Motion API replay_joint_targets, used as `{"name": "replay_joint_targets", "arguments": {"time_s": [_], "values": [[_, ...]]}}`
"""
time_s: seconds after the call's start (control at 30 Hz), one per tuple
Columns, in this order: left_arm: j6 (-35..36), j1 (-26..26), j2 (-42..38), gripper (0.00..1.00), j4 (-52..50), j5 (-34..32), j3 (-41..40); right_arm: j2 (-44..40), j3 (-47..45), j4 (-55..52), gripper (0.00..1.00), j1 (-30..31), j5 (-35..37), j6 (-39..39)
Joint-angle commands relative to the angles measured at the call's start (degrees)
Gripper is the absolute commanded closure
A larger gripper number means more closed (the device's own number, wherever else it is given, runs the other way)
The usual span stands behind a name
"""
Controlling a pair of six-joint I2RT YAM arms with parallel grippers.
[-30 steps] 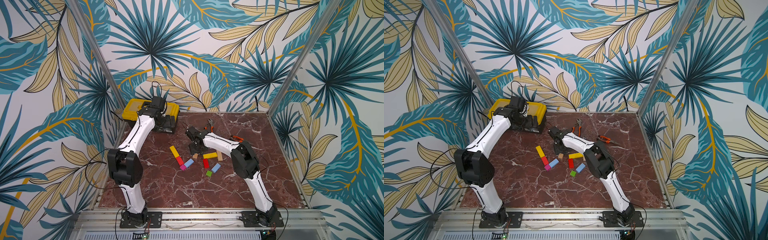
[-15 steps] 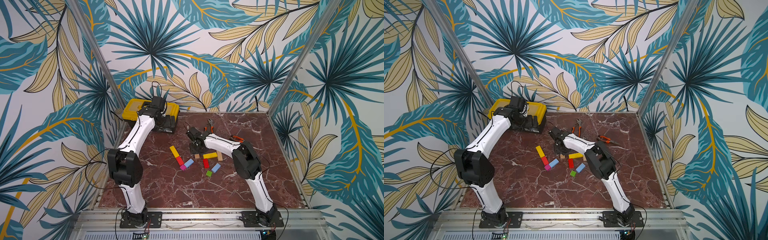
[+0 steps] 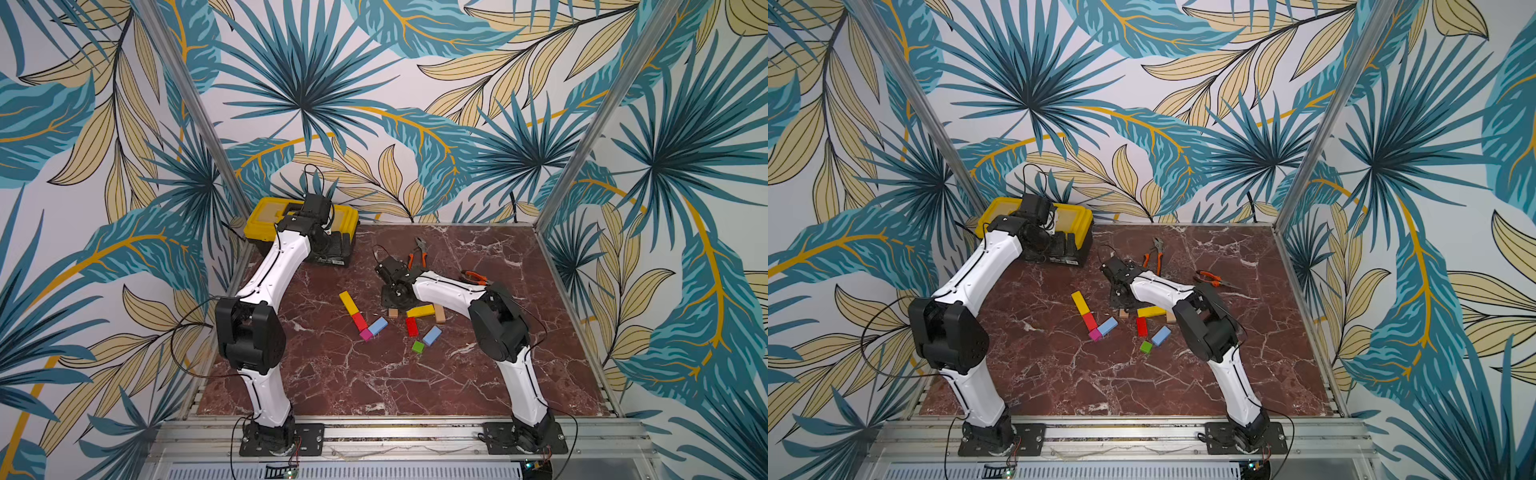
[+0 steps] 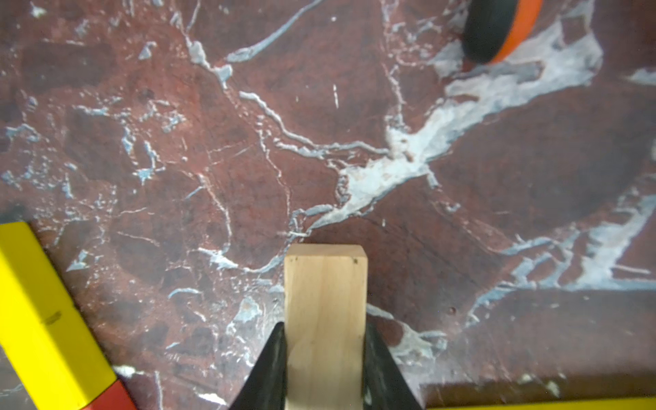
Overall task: Assemble the letter v with building blocks
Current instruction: Assemble the building block at the center of the board.
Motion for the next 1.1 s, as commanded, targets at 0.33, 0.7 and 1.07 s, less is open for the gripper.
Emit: {"name": "replay_joint_targets", "arguments": {"time_s": [0.33,0.7,1.07], "values": [[0.6,0.4,-1.4,0.01,0.4,1.8,0.0,-2.0,-4.6,-3.1,0.87,0.7,-0.4,12.6],[0.7,1.0,-1.5,0.01,0.4,2.5,-0.1,-1.6,-4.2,-2.2,0.52,0.8,-1.1,13.5],[0.6,1.0,-1.6,0.01,0.4,2.5,0.0,-6.8,-8.5,1.0,0.34,1.5,-2.8,11.9]]}}
